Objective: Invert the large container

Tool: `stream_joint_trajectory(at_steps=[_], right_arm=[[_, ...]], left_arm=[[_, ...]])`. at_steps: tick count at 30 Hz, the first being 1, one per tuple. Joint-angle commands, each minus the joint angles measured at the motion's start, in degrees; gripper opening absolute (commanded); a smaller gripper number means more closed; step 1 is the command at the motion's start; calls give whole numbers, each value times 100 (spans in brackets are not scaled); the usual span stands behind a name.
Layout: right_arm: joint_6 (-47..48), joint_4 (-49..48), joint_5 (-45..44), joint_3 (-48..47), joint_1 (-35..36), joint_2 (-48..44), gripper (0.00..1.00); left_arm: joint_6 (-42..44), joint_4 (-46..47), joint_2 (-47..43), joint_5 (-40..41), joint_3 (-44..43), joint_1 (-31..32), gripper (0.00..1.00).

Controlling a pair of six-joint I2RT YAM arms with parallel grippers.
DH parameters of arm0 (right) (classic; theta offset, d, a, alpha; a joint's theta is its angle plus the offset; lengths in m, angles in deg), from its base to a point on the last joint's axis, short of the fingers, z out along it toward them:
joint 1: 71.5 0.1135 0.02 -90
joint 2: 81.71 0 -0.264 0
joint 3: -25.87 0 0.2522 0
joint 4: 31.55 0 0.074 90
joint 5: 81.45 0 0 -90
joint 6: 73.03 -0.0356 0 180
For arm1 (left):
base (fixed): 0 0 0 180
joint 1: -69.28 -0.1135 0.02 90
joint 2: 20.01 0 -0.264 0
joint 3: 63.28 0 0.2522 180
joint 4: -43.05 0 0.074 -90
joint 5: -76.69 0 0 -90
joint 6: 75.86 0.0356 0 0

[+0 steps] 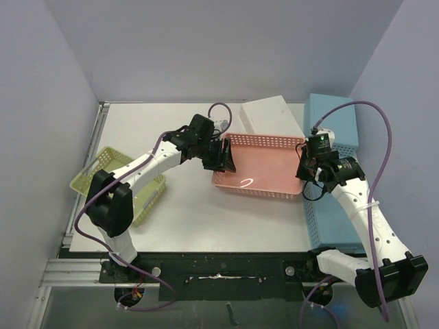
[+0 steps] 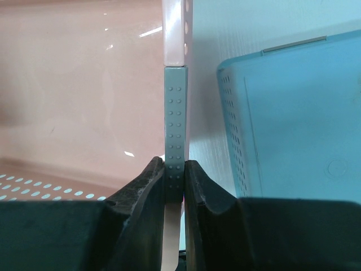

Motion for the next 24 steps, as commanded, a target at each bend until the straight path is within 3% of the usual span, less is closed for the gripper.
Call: stream_joint_trajectory(at_steps=[1, 24], right_arm=[[-101, -342, 108, -243, 3, -154, 4], [-37, -636, 11, 146, -2, 8, 6]], left_arm=[[119, 201, 35, -114, -163, 10, 50], [200, 116, 182, -43, -233, 13, 49]])
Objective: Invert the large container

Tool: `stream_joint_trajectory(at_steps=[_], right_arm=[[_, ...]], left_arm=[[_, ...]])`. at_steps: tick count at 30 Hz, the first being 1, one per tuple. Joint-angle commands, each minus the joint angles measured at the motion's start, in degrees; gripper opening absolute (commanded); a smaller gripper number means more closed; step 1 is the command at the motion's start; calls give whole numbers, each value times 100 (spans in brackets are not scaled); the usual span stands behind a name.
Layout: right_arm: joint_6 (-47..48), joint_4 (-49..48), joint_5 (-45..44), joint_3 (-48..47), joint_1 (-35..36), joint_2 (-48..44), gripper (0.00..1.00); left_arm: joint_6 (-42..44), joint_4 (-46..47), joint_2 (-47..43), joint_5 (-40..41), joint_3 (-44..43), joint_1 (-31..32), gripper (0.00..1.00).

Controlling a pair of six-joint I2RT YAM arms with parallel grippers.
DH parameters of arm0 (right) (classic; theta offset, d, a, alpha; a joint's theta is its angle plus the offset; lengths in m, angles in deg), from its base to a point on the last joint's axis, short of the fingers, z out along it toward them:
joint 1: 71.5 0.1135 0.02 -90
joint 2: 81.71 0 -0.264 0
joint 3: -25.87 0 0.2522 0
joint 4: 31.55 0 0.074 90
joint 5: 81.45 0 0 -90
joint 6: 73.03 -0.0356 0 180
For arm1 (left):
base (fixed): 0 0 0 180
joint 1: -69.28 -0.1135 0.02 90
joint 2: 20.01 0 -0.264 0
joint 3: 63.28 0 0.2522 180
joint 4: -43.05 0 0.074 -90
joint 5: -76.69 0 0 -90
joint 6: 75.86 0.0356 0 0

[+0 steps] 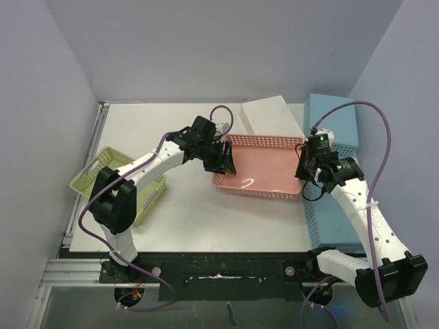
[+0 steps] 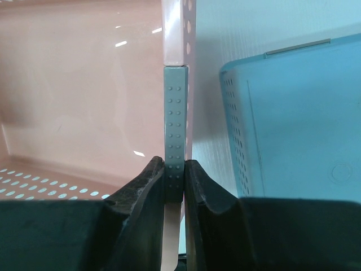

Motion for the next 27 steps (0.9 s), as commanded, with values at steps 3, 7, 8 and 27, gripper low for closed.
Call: stream_joint_trajectory(at_steps=[3, 7, 8, 27], right_arm=[[-37, -566, -195, 354, -2, 128, 7], [-24, -601, -303, 581, -4, 201, 15], [-27, -592, -308, 590, -9, 210, 21], [-775, -1092, 281, 77, 1155, 1083, 86]], left_arm=[[175, 150, -129, 139, -240, 3, 49], [215, 85, -243, 293, -263, -58, 49], [216, 43, -268, 313, -260, -102, 49], [505, -182, -1433, 218, 98, -1798, 49]])
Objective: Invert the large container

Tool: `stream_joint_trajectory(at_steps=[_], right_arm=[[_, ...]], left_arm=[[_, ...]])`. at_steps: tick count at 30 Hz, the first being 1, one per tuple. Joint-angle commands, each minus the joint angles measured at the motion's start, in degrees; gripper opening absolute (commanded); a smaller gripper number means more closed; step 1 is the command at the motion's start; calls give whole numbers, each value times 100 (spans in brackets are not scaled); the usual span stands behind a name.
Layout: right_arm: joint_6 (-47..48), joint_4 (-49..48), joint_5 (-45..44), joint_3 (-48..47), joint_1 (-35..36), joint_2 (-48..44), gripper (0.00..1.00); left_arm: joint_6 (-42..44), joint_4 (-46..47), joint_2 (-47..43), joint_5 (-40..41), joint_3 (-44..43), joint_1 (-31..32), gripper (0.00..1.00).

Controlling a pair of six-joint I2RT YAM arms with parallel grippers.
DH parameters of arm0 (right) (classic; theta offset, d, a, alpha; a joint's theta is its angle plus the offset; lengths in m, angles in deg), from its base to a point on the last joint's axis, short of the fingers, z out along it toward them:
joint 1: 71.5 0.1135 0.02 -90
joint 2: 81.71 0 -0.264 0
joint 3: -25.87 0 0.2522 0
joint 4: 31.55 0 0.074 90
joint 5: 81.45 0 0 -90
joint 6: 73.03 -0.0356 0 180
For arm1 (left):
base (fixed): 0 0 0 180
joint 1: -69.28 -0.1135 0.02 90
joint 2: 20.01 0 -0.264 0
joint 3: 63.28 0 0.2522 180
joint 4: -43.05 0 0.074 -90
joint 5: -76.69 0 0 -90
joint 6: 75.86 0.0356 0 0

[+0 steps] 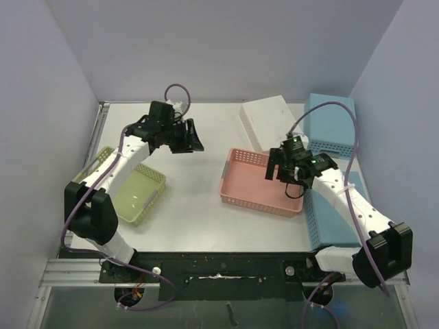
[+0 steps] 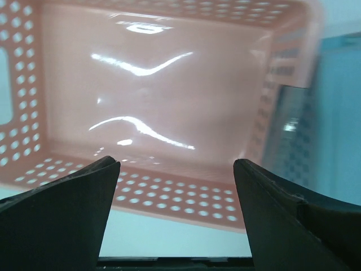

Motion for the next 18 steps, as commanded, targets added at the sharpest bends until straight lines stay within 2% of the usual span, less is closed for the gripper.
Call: stream_joint_trajectory(at_steps=[1, 7, 14, 18], right_arm=[[-465, -573, 164, -486, 812, 571, 86], [-1009, -762, -25, -1278, 1518, 1458, 85], [-1560, -627, -189, -2367, 2005, 2536, 84], [-1874, -683, -298, -2809, 2163, 3192, 83]], left_arm=[[216, -4, -616, -172, -71, -619, 49], [1, 381, -1308, -169, 508, -1031, 49], [-53, 449, -1702, -171, 847, -1392, 49], [-34, 454, -2252, 376, 978, -1650, 49]])
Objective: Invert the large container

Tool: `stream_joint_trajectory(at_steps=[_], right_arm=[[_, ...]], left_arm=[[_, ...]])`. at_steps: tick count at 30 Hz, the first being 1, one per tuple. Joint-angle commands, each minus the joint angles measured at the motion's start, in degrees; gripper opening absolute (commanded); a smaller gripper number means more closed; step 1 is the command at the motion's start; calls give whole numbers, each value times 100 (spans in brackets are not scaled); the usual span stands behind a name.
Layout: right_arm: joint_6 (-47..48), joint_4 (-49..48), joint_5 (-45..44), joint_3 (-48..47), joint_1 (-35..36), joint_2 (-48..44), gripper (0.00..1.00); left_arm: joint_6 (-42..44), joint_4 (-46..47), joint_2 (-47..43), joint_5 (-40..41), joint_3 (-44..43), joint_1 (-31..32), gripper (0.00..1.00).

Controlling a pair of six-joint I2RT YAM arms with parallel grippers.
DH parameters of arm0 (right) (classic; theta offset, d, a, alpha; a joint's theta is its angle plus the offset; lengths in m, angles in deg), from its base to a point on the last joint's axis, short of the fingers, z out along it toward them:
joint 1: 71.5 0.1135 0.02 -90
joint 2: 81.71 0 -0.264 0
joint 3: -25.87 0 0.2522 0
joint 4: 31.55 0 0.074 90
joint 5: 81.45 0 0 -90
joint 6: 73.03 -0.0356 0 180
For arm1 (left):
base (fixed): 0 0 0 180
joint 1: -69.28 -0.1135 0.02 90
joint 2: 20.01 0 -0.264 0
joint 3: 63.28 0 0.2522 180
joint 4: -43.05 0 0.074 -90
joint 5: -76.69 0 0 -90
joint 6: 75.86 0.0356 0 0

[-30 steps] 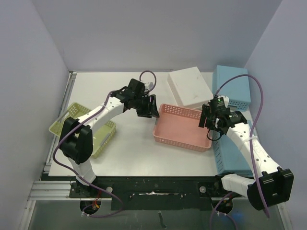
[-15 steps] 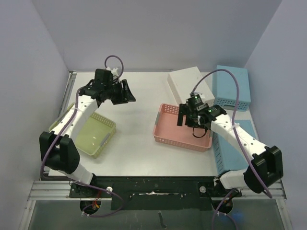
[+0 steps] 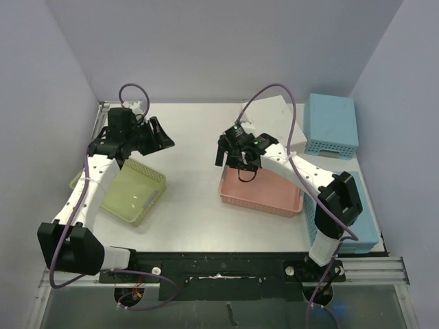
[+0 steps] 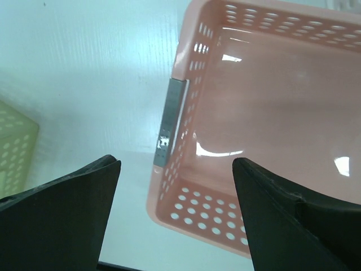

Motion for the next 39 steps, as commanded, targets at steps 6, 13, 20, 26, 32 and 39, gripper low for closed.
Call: stream_joint_trajectory(at_steps=[6, 13, 20, 26, 32, 39], right_arm=[[-536, 226, -549, -1348, 185, 1392, 80], [-466, 404, -595, -1676, 201, 1854, 60], [-272, 150, -35, -1781, 202, 1979, 10], [-413, -311, 1407, -2655, 141, 1854, 0], [-1143, -1403, 2160, -3379, 91, 1612, 0], [-2498, -5703, 3376, -1571, -89, 965, 0]], left_arm=[[524, -83, -1232, 780, 164, -462, 48], [703, -233, -1290, 770, 332, -480, 48], [802, -65, -1357, 424, 400, -490, 48], [752, -403, -1067, -300, -158, -505, 48], [408, -99, -1112, 39, -872, -630, 48], [217, -377, -987, 1461, -1308, -886, 47]])
